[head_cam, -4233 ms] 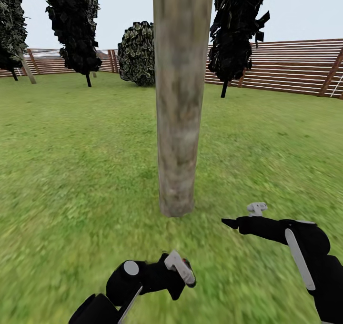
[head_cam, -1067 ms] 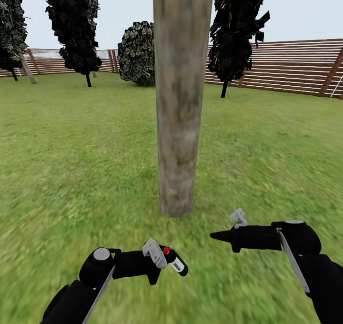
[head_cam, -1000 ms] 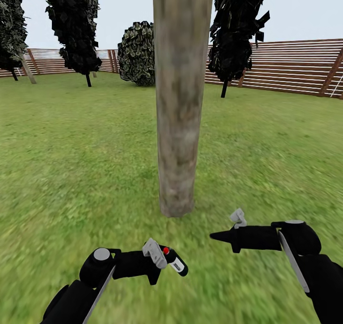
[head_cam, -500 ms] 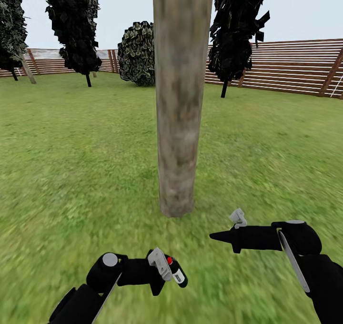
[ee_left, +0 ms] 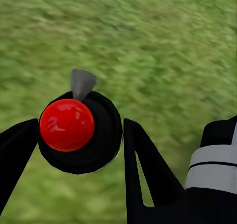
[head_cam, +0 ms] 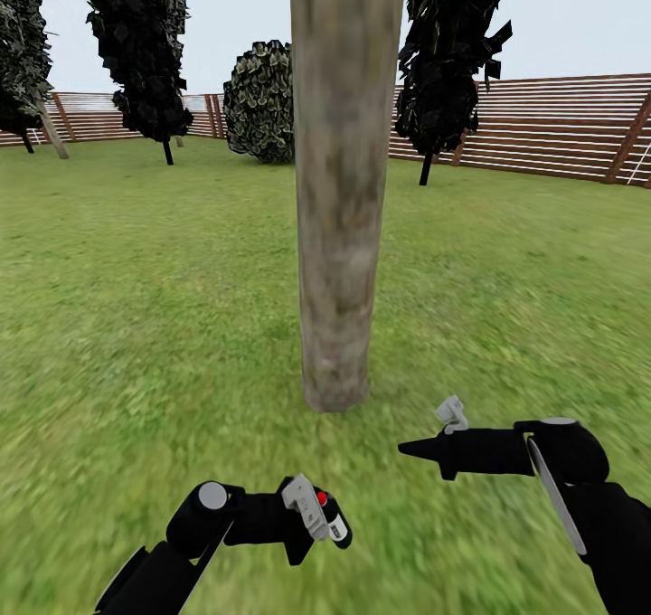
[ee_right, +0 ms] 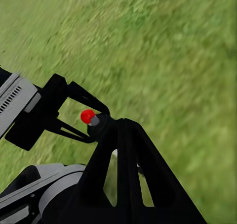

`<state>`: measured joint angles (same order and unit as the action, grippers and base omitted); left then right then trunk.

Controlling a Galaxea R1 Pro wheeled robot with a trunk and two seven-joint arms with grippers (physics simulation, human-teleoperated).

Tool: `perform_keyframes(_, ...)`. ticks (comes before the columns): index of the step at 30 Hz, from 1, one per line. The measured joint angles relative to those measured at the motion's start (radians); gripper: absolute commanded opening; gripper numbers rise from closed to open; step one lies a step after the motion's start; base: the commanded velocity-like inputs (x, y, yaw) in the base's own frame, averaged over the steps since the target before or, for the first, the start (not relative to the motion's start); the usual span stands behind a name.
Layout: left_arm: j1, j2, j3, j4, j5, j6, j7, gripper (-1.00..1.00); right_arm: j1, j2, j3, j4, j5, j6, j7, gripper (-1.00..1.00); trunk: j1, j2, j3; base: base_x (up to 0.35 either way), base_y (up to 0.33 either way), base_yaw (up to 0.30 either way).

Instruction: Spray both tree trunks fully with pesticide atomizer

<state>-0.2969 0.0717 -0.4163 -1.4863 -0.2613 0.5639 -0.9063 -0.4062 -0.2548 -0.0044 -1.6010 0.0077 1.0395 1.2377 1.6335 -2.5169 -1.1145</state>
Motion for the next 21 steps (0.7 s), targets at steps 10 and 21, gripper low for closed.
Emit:
perform_keyframes(10,0.000,0.001,-0.015,-0.003,-0.001,-0.020,-0.005,-1.00,-0.002,0.054,0.034,0.012,0.000,0.001,-0.089,-1.00,0.000,0.000,0.000,0.000,0.000,0.000)
perform_keyframes(21,0.000,0.000,-0.025,-0.003,-0.001,-0.022,-0.002,-1.00,-0.001,0.073,0.114,0.014,0.001,0.001,-0.100,-1.00,0.000,0.000,0.000,0.000,0.000,0.000)
